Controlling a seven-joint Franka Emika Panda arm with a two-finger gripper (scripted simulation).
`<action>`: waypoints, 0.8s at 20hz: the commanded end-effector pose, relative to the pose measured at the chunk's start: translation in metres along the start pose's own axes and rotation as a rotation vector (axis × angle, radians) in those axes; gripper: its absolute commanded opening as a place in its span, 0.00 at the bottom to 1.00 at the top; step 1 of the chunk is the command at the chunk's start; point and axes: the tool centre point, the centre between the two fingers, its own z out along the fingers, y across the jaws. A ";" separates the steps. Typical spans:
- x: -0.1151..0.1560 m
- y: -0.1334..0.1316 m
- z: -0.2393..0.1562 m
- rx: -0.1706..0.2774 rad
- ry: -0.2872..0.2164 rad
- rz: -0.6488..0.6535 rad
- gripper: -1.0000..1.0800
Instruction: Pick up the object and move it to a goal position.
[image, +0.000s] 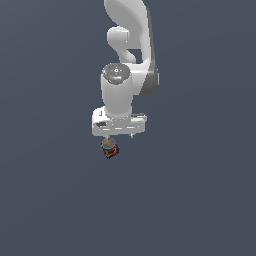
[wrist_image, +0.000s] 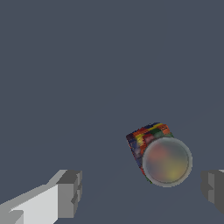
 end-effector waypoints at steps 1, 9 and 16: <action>-0.001 0.005 0.005 0.002 0.002 -0.040 0.96; -0.008 0.025 0.024 0.010 0.011 -0.204 0.96; -0.014 0.040 0.039 0.015 0.020 -0.336 0.96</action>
